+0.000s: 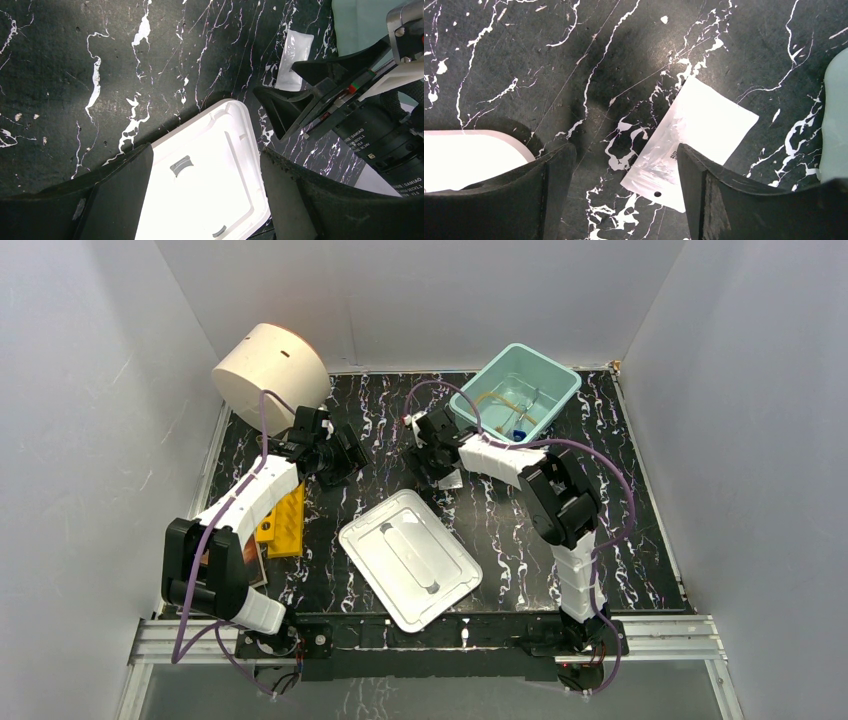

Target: Organize the chemistry lab equipment

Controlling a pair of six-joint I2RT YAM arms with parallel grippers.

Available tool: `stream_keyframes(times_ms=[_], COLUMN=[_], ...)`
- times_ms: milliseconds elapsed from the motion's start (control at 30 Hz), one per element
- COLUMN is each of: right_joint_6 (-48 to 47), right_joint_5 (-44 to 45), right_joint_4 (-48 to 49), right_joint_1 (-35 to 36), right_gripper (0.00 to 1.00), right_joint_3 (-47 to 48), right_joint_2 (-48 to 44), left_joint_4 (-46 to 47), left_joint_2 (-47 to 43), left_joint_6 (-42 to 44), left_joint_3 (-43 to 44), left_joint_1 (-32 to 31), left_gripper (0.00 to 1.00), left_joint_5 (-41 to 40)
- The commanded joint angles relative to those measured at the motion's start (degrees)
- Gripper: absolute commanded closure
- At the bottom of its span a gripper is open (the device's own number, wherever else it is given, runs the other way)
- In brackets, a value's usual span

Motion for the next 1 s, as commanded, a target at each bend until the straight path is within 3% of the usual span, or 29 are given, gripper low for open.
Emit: stream_keyframes(times_ms=[0, 267, 467, 633, 833, 967], right_joint_6=[-0.9, -0.8, 0.9, 4.5, 9.5, 9.6], right_joint_5=[-2.0, -10.0, -3.0, 5.1, 12.0, 10.0], right_joint_4=[2.4, 0.3, 0.1, 1.5, -4.2, -3.8], right_joint_1=[-0.7, -0.6, -0.6, -0.6, -1.0, -1.0], right_gripper=[0.21, 0.5, 0.56, 0.33, 0.23, 0.14], right_joint_3=[-0.9, -2.7, -2.3, -2.2, 1.7, 0.9], right_joint_2=[0.1, -2.7, -7.2, -8.3, -2.3, -1.0], left_joint_4=[-0.8, -0.9, -0.7, -0.7, -0.8, -1.1], left_joint_2=[-1.2, -1.2, -0.9, -0.9, -1.6, -1.7], left_joint_6=[-0.2, -0.2, -0.4, -0.4, -0.4, -0.3], left_joint_3=[-0.7, -0.7, -0.5, -0.6, -0.7, -0.6], left_joint_1=[0.3, 0.3, 0.4, 0.3, 0.4, 0.3], left_gripper=[0.23, 0.23, 0.23, 0.23, 0.23, 0.23], left_joint_5=[0.2, 0.0, 0.3, 0.5, 0.2, 0.0])
